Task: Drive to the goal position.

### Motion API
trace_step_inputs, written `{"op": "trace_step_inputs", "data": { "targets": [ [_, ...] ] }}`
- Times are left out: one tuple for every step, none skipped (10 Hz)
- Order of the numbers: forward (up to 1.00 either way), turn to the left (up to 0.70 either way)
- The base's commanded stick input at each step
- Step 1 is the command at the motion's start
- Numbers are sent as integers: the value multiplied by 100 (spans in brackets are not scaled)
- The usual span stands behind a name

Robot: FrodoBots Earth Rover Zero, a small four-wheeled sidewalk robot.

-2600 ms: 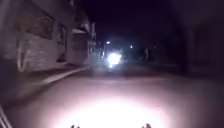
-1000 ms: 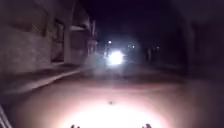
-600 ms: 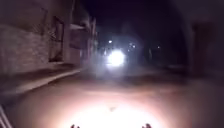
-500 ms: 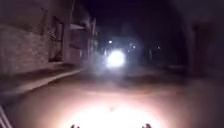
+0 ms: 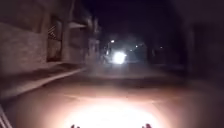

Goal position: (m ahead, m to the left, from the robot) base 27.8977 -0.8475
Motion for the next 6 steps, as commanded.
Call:
{"op": "trace_step_inputs", "data": {
  "targets": [
    [50,0],
    [50,0],
    [50,0],
    [50,0],
    [50,0],
    [50,0]
  ]
}}
